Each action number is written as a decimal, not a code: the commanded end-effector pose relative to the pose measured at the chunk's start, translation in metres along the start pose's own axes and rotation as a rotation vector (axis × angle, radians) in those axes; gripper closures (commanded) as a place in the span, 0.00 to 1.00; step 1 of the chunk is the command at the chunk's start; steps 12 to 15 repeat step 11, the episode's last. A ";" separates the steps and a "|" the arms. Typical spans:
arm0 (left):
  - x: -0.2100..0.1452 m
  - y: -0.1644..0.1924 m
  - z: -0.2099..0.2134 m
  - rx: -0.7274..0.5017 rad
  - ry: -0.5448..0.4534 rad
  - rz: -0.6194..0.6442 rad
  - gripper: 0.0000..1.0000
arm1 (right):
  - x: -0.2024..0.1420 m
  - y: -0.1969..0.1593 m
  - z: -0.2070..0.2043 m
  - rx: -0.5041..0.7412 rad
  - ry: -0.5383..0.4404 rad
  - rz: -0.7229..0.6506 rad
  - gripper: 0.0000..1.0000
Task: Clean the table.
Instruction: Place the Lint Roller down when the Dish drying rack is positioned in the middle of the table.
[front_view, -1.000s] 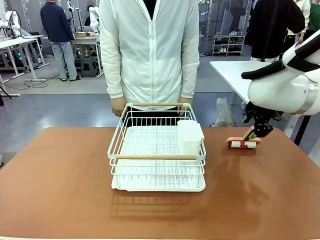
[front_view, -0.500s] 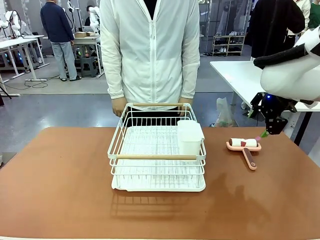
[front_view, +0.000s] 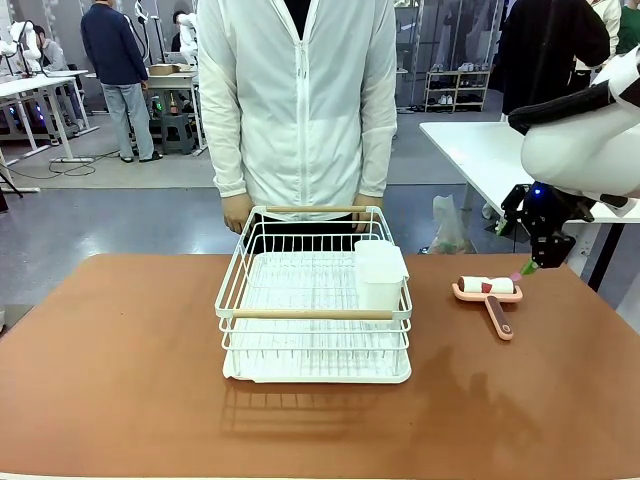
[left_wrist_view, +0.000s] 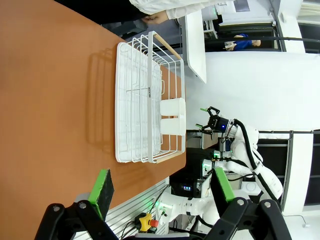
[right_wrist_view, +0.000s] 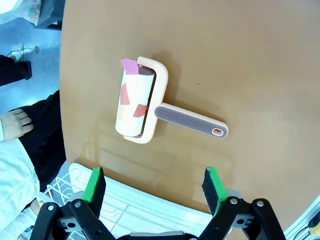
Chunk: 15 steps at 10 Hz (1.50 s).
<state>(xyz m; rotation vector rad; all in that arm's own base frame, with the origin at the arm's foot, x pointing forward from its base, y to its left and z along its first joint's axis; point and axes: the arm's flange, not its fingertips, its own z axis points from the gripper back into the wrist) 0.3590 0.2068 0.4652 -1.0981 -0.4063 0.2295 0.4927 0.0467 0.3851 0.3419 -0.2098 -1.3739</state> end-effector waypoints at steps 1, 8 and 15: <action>-0.002 0.000 0.003 -0.013 0.006 -0.012 0.00 | -0.002 -0.002 0.000 0.016 -0.010 0.013 0.00; -0.002 0.000 0.003 -0.013 0.006 -0.012 0.00 | -0.002 -0.002 0.000 0.016 -0.010 0.013 0.00; -0.002 0.000 0.003 -0.013 0.006 -0.012 0.00 | -0.002 -0.002 0.000 0.016 -0.010 0.013 0.00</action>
